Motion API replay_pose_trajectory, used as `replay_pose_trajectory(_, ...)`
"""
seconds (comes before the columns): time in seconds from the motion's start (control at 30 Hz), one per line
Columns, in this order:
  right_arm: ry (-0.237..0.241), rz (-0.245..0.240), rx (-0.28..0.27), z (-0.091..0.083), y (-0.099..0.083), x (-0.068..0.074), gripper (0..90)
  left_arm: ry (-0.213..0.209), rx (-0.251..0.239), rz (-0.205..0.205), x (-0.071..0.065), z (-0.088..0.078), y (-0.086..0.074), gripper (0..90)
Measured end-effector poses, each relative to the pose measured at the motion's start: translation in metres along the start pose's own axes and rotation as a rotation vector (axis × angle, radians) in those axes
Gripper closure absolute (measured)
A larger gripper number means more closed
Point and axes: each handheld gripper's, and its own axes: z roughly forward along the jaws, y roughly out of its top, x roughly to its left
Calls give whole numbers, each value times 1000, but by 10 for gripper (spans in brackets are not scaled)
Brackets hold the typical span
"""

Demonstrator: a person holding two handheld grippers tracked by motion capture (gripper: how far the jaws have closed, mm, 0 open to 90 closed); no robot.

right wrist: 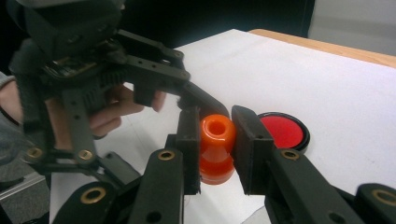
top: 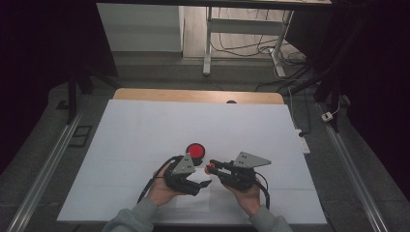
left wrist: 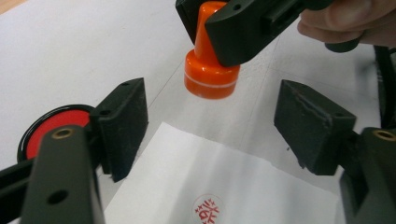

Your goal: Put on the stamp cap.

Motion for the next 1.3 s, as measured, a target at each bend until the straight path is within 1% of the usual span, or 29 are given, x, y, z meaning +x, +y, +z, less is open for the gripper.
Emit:
replay_pose_trajectory(0.13,-3,6,-2,-2,0,-2,736,3,1,-19,2,-10,-2,228)
replay_pose_trajectory(0.23,-10,3,-4,-2,0,-3,736,8,-14,-30,3,-20,-5,228)
replay_pose_trajectory(0.3,-11,2,-4,-3,1,-3,736,18,-17,-32,4,-27,-7,228)
replay_pose_trajectory(0.43,-15,5,-5,-4,1,-4,736,39,-17,-53,7,-40,-13,225)
replay_pose_trajectory(0.47,-16,6,-5,-4,1,-4,736,50,-19,-57,7,-43,-15,226)
replay_pose_trajectory(0.53,-17,6,-4,-5,1,-5,736,74,-29,-62,8,-51,-20,234)
replay_pose_trajectory(0.6,-20,2,-2,-6,1,-6,736,85,-35,-68,8,-58,-26,239)
replay_pose_trajectory(0.67,-22,0,-2,-6,1,-7,735,99,-32,-73,8,-65,-32,242)
replay_pose_trajectory(0.73,-23,-4,-2,-7,2,-7,736,103,-29,-81,10,-72,-39,242)
replay_pose_trajectory(0.8,-25,-2,-3,-8,2,-8,736,117,-25,-99,12,-79,-46,242)
replay_pose_trajectory(0.93,-29,-2,-1,-9,1,-10,736,166,-12,-119,15,-92,-64,244)
replay_pose_trajectory(1.03,-29,-9,4,-9,1,-11,735,183,-12,-138,17,-102,-75,244)
replay_pose_trajectory(1.2,-35,-12,9,-10,1,-13,736,220,-7,-159,22,-115,-87,245)
replay_pose_trajectory(1.3,-33,-21,9,-10,1,-14,735,229,-9,-167,24,-121,-92,245)
